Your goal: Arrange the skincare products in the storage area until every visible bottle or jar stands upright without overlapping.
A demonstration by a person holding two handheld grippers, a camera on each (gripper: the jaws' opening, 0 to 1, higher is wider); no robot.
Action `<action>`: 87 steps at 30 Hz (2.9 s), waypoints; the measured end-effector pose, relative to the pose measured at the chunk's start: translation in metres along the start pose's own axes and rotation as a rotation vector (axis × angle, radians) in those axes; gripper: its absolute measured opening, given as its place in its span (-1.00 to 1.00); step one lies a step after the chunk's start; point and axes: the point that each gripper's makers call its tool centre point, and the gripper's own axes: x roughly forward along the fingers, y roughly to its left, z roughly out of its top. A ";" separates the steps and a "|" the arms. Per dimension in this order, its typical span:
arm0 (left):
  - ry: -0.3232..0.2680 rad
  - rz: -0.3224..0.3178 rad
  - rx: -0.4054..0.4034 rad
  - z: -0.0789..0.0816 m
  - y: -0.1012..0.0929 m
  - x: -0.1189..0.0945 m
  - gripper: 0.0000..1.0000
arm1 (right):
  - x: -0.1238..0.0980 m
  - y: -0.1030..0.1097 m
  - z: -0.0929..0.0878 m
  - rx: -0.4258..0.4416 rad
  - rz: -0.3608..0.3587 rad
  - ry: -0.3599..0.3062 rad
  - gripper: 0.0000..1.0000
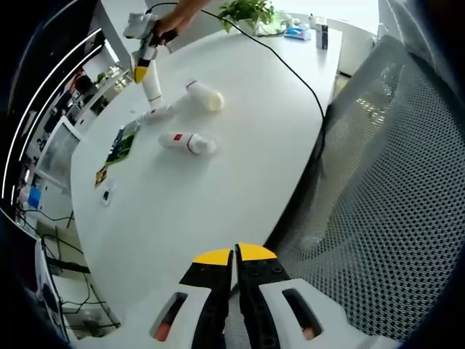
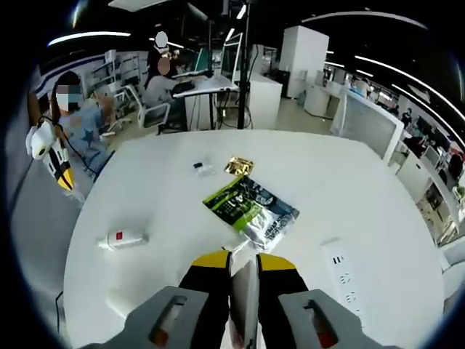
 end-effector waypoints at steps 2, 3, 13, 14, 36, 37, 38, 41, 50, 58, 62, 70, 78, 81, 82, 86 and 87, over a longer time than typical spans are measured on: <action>0.000 0.001 0.000 0.000 0.000 0.000 -0.99 | 0.000 0.001 -0.002 -0.011 0.016 0.021 -0.90; 0.000 0.001 -0.001 0.000 0.000 0.000 -0.99 | 0.000 0.002 -0.003 -0.025 0.025 0.035 -0.90; -0.006 0.013 -0.007 0.000 0.003 -0.001 -0.99 | -0.003 0.001 -0.010 -0.092 0.076 0.135 -0.91; -0.007 0.012 -0.007 0.000 0.003 -0.001 -0.99 | -0.003 0.001 -0.012 -0.097 0.078 0.147 -0.91; -0.010 0.015 -0.014 0.002 0.003 -0.001 -0.99 | 0.002 -0.005 -0.032 -0.176 0.156 0.345 -0.88; -0.009 0.014 -0.014 0.001 0.003 -0.001 -0.99 | 0.003 -0.005 -0.032 -0.177 0.157 0.348 -0.87; -0.009 0.015 -0.012 0.001 0.003 -0.001 -0.99 | 0.004 -0.006 -0.031 -0.176 0.158 0.350 -0.87; -0.009 0.016 -0.015 0.001 0.004 -0.001 -0.99 | 0.007 -0.007 -0.030 -0.166 0.156 0.352 -0.86; -0.009 0.020 -0.016 0.001 0.005 -0.001 -0.99 | 0.010 -0.014 -0.028 -0.209 0.145 0.364 -0.78; -0.010 0.023 -0.018 0.001 0.005 -0.002 -0.99 | 0.002 -0.024 -0.013 -0.117 0.081 0.276 -0.48; -0.014 0.025 -0.014 0.002 0.006 -0.002 -0.99 | -0.009 -0.030 0.008 0.068 0.008 0.130 -0.24; -0.031 0.025 -0.002 0.006 0.005 -0.003 -0.99 | -0.047 -0.033 0.030 0.337 -0.109 -0.148 0.04; -0.056 0.028 0.015 0.011 0.005 -0.005 -0.99 | -0.079 0.001 0.004 0.534 -0.227 -0.253 0.20; -0.064 0.032 0.020 0.013 0.005 -0.006 -0.99 | -0.089 0.019 -0.005 0.603 -0.286 -0.302 0.18; -0.066 0.031 0.022 0.013 0.004 -0.006 -0.99 | -0.092 0.027 -0.012 0.624 -0.320 -0.307 0.20; -0.075 0.030 0.036 0.015 0.002 -0.007 -0.99 | -0.096 0.052 -0.039 0.694 -0.400 -0.271 0.22; -0.076 0.029 0.037 0.015 0.002 -0.007 -0.99 | -0.095 0.058 -0.047 0.721 -0.412 -0.256 0.22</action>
